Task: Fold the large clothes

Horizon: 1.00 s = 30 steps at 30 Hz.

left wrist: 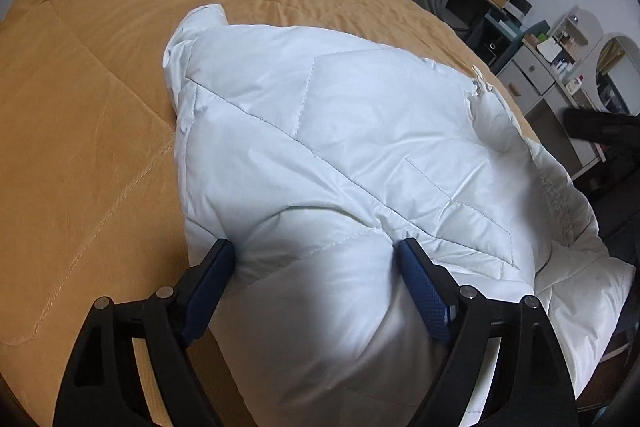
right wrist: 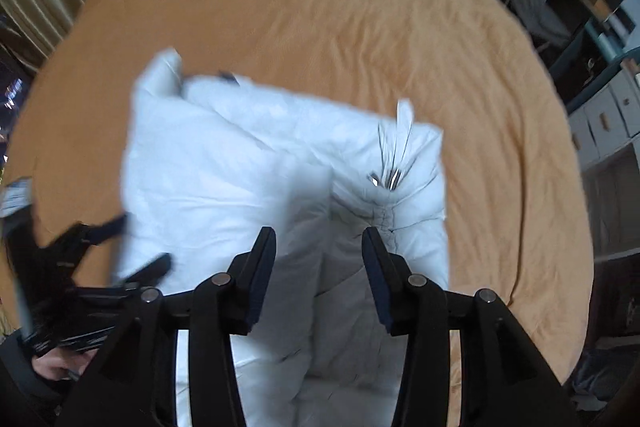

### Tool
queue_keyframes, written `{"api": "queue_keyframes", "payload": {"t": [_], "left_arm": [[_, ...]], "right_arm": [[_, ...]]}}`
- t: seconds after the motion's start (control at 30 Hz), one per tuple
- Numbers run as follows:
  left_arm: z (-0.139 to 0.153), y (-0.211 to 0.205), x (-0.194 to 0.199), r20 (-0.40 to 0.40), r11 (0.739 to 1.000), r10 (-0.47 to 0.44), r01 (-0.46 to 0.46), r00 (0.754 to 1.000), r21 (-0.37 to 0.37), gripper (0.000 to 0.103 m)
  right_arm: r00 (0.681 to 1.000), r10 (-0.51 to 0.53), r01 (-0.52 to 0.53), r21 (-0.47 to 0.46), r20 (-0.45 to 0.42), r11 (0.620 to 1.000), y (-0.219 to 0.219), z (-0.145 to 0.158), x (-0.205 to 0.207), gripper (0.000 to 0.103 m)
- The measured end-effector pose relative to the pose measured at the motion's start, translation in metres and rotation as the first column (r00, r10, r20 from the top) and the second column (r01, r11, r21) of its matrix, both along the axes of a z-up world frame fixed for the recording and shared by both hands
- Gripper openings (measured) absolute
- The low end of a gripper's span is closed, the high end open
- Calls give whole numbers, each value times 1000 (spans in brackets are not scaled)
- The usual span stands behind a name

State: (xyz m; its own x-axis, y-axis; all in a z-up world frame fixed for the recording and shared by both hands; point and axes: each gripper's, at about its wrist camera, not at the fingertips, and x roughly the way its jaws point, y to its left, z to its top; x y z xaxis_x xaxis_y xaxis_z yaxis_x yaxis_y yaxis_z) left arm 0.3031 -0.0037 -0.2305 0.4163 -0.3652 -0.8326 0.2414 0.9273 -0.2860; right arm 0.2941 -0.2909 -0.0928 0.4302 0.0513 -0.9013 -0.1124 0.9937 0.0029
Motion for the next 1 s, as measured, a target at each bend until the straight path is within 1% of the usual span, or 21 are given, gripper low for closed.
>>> {"api": "queue_keyframes", "payload": {"t": [0.07,0.13,0.2,0.27,0.3,0.33,0.37,0.43,0.5,0.53,0.57,0.6,0.67,0.73,0.8,0.83,0.87,0.9,0.93,0.97,1.0], "left_arm": [[-3,-2,-2,5,1000,7,-7,1000,-3,85],[-6,-2,0,6,1000,7,-7,1000,-1,85],[-7,-6,5,2,1000,5,-5,1000,-5,85],[-9,-6,10,-1,1000,6,-6,1000,-20,86],[-9,-4,11,-8,1000,-1,0,1000,-31,87],[-7,-2,13,-17,999,-8,7,1000,-40,87],[-3,0,13,-25,999,-15,14,1000,-47,86],[12,6,19,-9,999,10,-11,1000,-46,85],[36,8,22,59,998,53,-51,997,-35,84],[48,5,23,87,998,38,-34,995,-54,84],[60,-4,23,104,998,-11,18,994,-67,85],[68,-18,24,113,995,-69,76,991,-59,86],[74,-58,28,108,975,-224,224,969,11,86],[67,-96,37,109,952,-293,280,950,121,86],[48,-129,56,55,933,-316,299,947,200,86],[36,-146,66,36,918,-321,302,946,256,86],[26,-158,71,42,902,-325,296,945,313,89],[17,-170,77,49,882,-328,287,943,374,92],[10,-178,84,48,869,-320,274,946,413,99],[2,-184,95,32,863,-297,254,954,436,102],[-6,-187,106,1,870,-267,241,964,429,103]], "right_arm": [[996,32,-36,41,82,999,10,28,-31,47],[991,70,-79,81,115,994,20,34,-60,48],[994,57,-68,126,90,990,17,13,-76,48],[1000,-2,1,122,7,992,7,-36,-82,48],[999,-50,51,82,-23,995,1,-60,-85,48],[996,-82,84,100,-18,991,-10,-87,-89,51],[995,-103,102,162,0,982,-23,-107,-90,52],[987,-156,144,252,29,957,-38,-122,-100,53],[980,-195,177,275,42,945,-41,-125,-102,54],[979,-199,179,263,52,948,-39,-125,-102,55],[979,-195,173,246,64,954,-35,-125,-103,56],[979,-189,168,230,74,959,-33,-124,-103,57],[978,-190,168,230,80,959,-33,-125,-103,57],[977,-196,171,247,81,954,-35,-128,-103,57],[977,-192,165,250,89,954,-35,-127,-106,57],[978,-189,160,249,94,955,-35,-126,-108,57],[977,-190,161,252,96,954,-37,-127,-109,57],[975,-197,167,257,99,952,-38,-127,-111,57],[974,-203,170,262,101,950,-39,-126,-113,57],[974,-204,172,267,100,948,-41,-126,-114,57],[974,-207,174,271,98,947,-40,-126,-115,57]]}}
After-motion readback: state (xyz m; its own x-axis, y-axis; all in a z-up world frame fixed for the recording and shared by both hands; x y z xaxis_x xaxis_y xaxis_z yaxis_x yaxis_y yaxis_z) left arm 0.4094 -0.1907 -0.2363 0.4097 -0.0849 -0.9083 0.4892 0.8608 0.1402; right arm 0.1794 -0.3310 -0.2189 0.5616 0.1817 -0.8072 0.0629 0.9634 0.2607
